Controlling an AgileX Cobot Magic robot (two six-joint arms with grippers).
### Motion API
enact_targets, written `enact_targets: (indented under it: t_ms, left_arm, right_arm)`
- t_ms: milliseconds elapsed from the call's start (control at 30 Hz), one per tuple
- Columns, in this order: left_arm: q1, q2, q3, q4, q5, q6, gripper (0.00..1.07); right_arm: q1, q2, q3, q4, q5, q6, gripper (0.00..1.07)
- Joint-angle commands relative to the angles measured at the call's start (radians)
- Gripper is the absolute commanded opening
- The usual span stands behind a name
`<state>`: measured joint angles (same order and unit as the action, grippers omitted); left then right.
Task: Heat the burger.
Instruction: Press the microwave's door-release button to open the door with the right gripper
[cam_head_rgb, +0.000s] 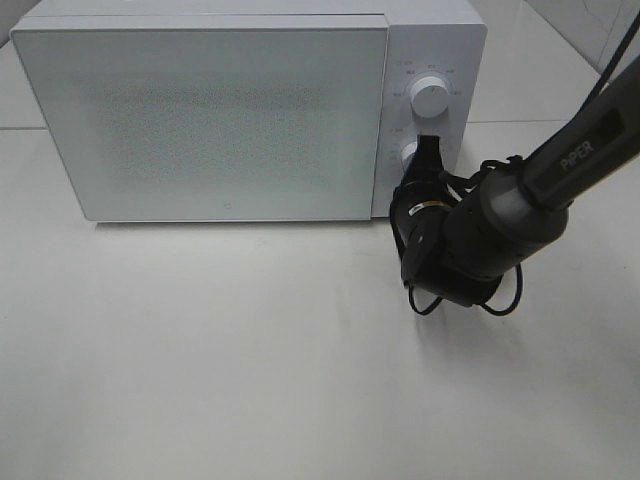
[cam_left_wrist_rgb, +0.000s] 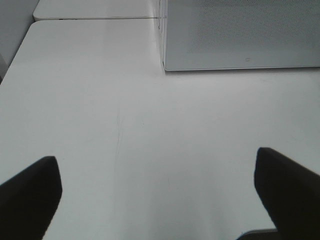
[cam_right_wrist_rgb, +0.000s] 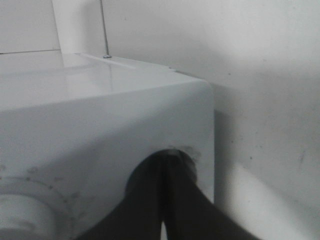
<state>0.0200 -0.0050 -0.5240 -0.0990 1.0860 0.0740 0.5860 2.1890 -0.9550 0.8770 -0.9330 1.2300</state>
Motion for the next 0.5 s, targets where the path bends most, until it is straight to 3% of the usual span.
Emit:
enact_targets:
  t_ms: [33, 500]
  left_arm:
    - [0.003, -0.015, 0.004, -0.003, -0.014, 0.000, 0.99]
    - [0.003, -0.015, 0.004, -0.003, -0.014, 0.000, 0.99]
  right_arm:
    - [-0.026, 0.009, -0.087, -0.064, -0.198, -0.014, 0.00]
    - [-0.026, 0.011, -0.114, -0.062, -0.143, -0.036, 0.00]
